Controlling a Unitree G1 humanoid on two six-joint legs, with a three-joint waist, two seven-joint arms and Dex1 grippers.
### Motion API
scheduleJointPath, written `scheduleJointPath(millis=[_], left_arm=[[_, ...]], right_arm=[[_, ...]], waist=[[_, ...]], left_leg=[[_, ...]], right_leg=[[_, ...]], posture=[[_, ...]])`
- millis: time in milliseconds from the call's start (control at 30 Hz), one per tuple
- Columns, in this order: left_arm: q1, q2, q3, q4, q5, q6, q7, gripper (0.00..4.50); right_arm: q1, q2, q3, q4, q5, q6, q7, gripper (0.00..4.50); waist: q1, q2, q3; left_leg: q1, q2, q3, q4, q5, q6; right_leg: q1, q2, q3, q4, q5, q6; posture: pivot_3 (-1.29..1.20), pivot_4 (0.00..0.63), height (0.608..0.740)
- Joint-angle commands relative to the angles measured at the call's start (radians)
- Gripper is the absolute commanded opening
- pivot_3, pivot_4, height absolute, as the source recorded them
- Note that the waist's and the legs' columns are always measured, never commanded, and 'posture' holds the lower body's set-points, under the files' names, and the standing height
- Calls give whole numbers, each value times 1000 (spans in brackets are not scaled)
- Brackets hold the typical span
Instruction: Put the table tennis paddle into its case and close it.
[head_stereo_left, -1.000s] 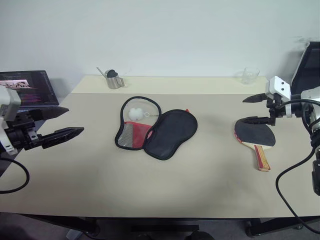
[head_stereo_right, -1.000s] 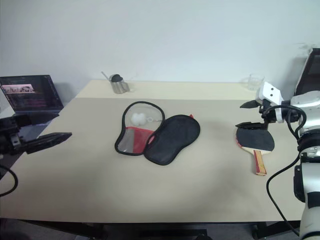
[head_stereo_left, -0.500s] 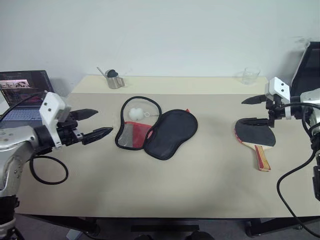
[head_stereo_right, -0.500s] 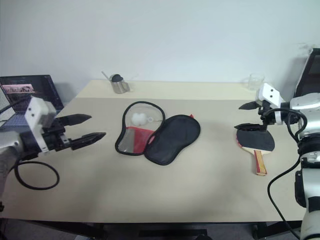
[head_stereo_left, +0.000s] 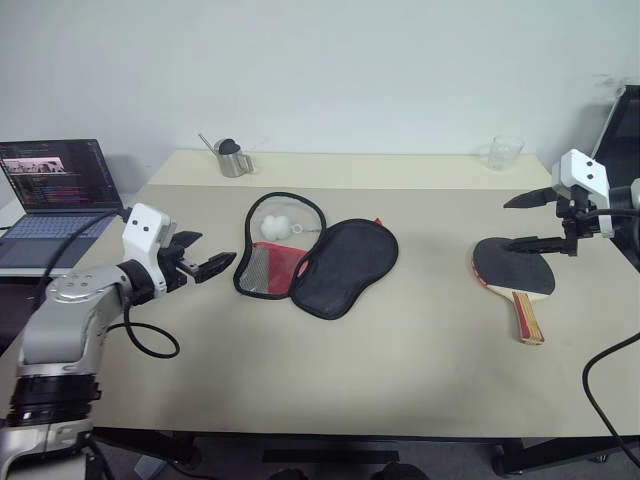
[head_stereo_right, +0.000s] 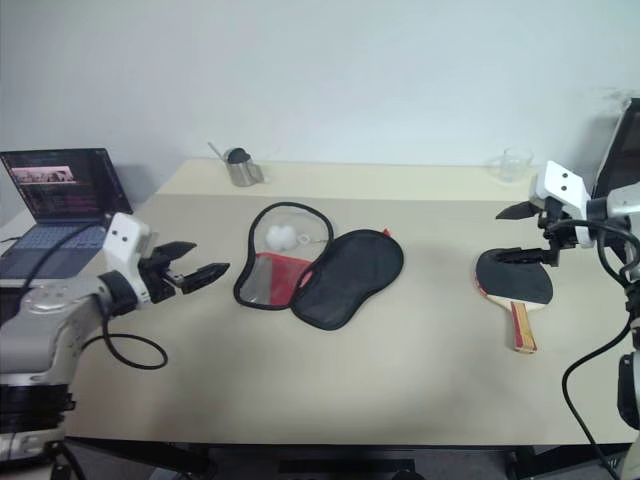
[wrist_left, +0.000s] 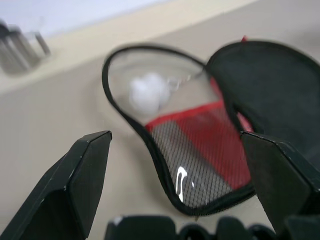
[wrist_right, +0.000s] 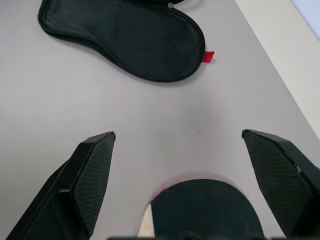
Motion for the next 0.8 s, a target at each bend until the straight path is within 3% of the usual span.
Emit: scheduleJointPath(millis=[33, 500, 800], left_arm=[[-59, -18, 4, 75, 30, -31, 40, 4500], [-249, -185, -73, 406, 101, 16, 108, 4500], [-332, -226, -74, 535, 106, 91, 108, 4500]], right_arm=[[5, -3, -33, -59, 34, 14, -17, 4462], [92, 14, -57, -124, 82, 34, -99, 4462], [96, 3, -59, -132, 94, 40, -106, 4462]], waist=[[1, 0, 0], [5, 0, 0], [0, 0, 0]], left_leg=[[0, 0, 0, 0, 0, 0], [-2, -1, -1, 6, 0, 0], [-2, -1, 0, 12, 0, 0]], right_leg=[[0, 0, 0, 0, 0, 0], [2, 0, -1, 0, 2, 3], [3, 3, -1, 0, 6, 5]], posture=[[0, 150, 740], [0, 150, 740], [0, 150, 740]])
